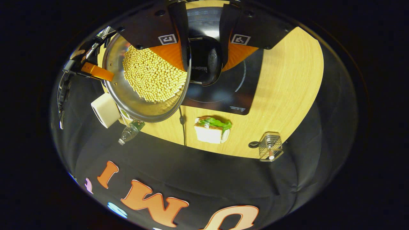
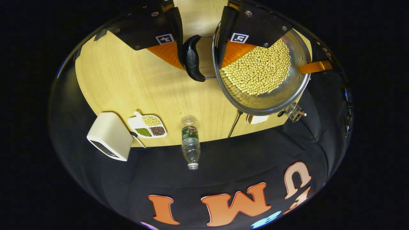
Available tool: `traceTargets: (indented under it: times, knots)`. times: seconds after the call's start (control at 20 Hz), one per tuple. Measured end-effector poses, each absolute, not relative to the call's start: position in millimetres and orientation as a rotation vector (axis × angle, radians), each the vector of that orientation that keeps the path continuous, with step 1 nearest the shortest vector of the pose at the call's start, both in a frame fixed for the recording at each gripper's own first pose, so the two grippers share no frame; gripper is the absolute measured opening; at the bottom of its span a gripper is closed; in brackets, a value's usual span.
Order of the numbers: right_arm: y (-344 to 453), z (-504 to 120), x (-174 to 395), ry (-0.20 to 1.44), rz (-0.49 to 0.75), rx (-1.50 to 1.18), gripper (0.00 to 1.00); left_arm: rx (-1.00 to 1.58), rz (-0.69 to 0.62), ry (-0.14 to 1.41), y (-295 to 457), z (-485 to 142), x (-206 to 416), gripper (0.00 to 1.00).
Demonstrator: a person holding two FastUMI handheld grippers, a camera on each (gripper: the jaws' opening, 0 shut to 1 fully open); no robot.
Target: First push the handle of the pot to place it horizontally, then grasp the pot with both hands and set it on the induction cooktop.
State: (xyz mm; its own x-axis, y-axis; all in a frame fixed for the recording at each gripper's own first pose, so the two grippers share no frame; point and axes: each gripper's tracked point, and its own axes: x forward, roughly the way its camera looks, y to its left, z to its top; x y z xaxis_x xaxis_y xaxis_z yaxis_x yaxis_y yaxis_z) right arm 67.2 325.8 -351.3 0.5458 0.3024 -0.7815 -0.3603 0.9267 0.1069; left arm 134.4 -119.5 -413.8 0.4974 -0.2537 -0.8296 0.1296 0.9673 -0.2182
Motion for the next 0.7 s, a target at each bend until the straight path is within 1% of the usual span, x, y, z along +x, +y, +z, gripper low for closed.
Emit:
traceTargets:
  times: [0.3, 0.45, 0.7]
  knots:
    - [374.9, -358.9, 40.8, 0.933, 0.391, -0.057, 0.49, -0.126, -0.233, 1.042, -71.5, -422.3, 147.5, 0.47]
    - [393.1, -366.4, 29.4, 0.944, 0.391, -0.064, 0.49, -0.125, -0.221, 1.053, -67.7, -427.3, 150.2, 0.47]
    - [411.8, -374.4, 17.1, 0.952, 0.388, -0.073, 0.49, -0.134, -0.218, 1.071, -37.1, -447.4, 151.9, 0.47]
